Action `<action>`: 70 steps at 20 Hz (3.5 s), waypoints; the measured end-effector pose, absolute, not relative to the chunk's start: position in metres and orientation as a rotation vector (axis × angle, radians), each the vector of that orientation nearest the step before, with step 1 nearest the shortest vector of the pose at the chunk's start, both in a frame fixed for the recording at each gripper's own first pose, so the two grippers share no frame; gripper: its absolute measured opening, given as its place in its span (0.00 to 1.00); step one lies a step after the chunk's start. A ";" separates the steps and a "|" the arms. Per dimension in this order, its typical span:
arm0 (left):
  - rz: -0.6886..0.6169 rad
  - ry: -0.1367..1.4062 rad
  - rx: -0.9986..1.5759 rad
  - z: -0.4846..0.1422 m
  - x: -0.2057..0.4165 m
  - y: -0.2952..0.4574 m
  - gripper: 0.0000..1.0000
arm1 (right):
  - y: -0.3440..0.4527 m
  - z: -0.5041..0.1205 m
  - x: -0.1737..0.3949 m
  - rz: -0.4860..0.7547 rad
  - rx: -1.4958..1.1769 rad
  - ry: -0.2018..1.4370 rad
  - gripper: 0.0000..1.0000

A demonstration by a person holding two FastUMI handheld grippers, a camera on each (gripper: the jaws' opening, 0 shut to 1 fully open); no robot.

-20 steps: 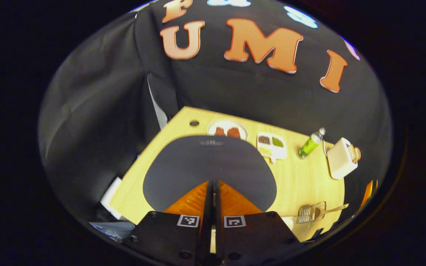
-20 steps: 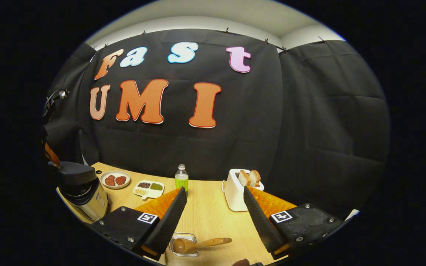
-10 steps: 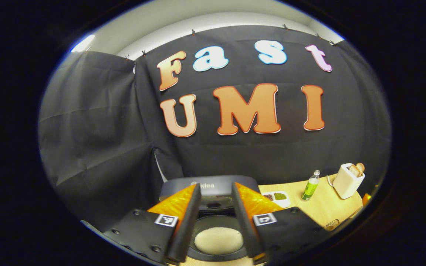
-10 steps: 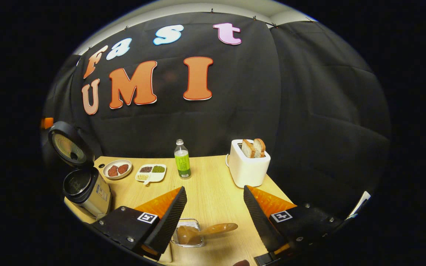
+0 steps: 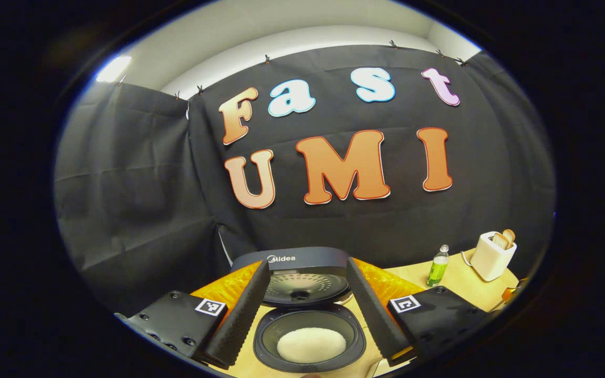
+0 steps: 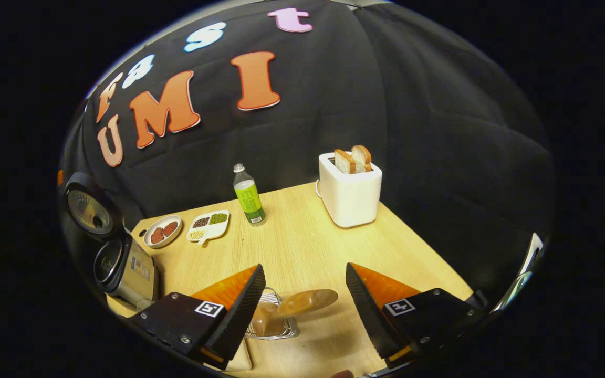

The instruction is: Close the left gripper, press the button to open the rice cooker; take a wooden spoon from the chopstick holder with the right hand, scoop a spoonful of rice and pour it into the rice cooker, then put the wooden spoon back into the chopstick holder.

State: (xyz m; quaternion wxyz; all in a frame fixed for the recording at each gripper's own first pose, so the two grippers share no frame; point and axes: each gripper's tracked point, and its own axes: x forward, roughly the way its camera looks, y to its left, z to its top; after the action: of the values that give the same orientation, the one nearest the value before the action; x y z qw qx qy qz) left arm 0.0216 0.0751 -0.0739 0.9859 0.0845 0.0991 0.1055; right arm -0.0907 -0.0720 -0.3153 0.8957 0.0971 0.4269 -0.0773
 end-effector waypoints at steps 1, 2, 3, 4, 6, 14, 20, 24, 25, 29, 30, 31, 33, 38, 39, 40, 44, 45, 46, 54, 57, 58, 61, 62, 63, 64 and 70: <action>0.221 0.190 0.203 -0.073 0.022 0.076 1.00 | -0.068 -0.321 -0.096 -0.160 0.238 0.911 0.95; 0.225 0.174 0.236 -0.068 0.021 0.076 0.92 | -0.061 -0.330 -0.101 -0.151 0.271 0.938 0.95; 0.220 0.162 0.253 -0.066 0.020 0.071 0.92 | -0.054 -0.335 -0.107 -0.142 0.300 0.962 0.94; 0.204 0.154 0.255 -0.065 0.021 0.064 0.91 | -0.048 -0.341 -0.110 -0.135 0.331 0.982 0.94; 0.178 0.147 0.257 -0.064 0.021 0.055 0.91 | -0.036 -0.346 -0.114 -0.123 0.405 0.999 0.89; 0.181 0.153 0.291 -0.066 0.018 0.057 1.00 | -0.027 -0.370 -0.107 -0.188 0.560 1.001 0.31; 0.172 0.156 0.293 -0.070 0.018 0.056 0.91 | -0.031 -0.372 -0.109 -0.264 0.589 1.024 0.12; 0.164 0.153 0.280 -0.070 0.019 0.059 0.91 | -0.033 -0.360 -0.105 -0.283 0.579 1.014 0.08; 0.163 0.152 0.278 -0.071 0.020 0.060 0.91 | -0.033 -0.355 -0.103 -0.275 0.589 1.010 0.08; 0.161 0.150 0.257 -0.075 0.022 0.067 1.00 | -0.034 -0.331 -0.099 -0.269 0.590 0.974 0.08; 0.161 0.150 0.248 -0.075 0.022 0.069 0.91 | -0.033 -0.323 -0.095 -0.266 0.585 0.954 0.08; 0.161 0.150 0.240 -0.076 0.021 0.072 0.91 | -0.032 -0.313 -0.092 -0.257 0.575 0.933 0.08; 0.157 0.148 0.221 -0.078 0.021 0.075 0.91 | -0.026 -0.293 -0.087 -0.226 0.543 0.895 0.08; 0.149 0.154 0.176 -0.084 0.023 0.088 0.94 | 0.010 -0.250 -0.082 -0.118 0.498 0.844 0.08; 0.145 0.157 0.165 -0.086 0.022 0.091 0.94 | 0.017 -0.245 -0.084 -0.107 0.490 0.842 0.08; 0.141 0.159 0.155 -0.088 0.023 0.094 0.94 | 0.025 -0.241 -0.087 -0.093 0.481 0.845 0.08; 0.114 0.186 0.108 -0.099 0.026 0.108 1.00 | 0.059 -0.243 -0.105 -0.040 0.373 0.871 0.08; 0.104 0.192 0.101 -0.101 0.027 0.111 0.93 | 0.066 -0.245 -0.110 -0.031 0.339 0.875 0.08; 0.089 0.200 0.094 -0.104 0.028 0.112 0.93 | 0.070 -0.249 -0.117 -0.039 0.304 0.879 0.08; 0.006 0.199 0.080 -0.114 0.026 0.132 0.94 | 0.073 -0.292 -0.145 -0.185 0.060 0.872 0.08; 0.019 0.195 0.095 -0.113 0.025 0.155 0.94 | 0.079 -0.299 -0.150 -0.217 -0.001 0.848 0.08; 0.028 0.194 0.092 -0.113 0.025 0.162 0.97 | 0.079 -0.303 -0.152 -0.220 -0.031 0.837 0.08; 0.052 0.203 0.083 -0.116 0.023 0.177 0.94 | 0.082 -0.320 -0.163 -0.237 -0.117 0.823 0.08; 0.055 0.213 0.084 -0.120 0.023 0.179 1.00 | 0.085 -0.326 -0.164 -0.237 -0.149 0.819 0.08; 0.061 0.221 0.089 -0.123 0.022 0.183 1.00 | 0.091 -0.326 -0.166 -0.230 -0.181 0.819 0.06; 0.066 0.224 0.093 -0.124 0.020 0.187 1.00 | 0.095 -0.328 -0.168 -0.228 -0.193 0.827 0.06; 0.082 0.243 0.096 -0.128 0.024 0.200 1.00 | 0.104 -0.335 -0.175 -0.268 -0.008 0.875 0.06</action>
State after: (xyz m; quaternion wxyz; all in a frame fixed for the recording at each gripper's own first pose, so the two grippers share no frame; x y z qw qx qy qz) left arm 0.0240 0.1999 -0.1281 0.9906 0.0480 0.1211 0.0408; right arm -0.1751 0.1036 -0.3349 0.8972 -0.0038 0.4223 -0.1293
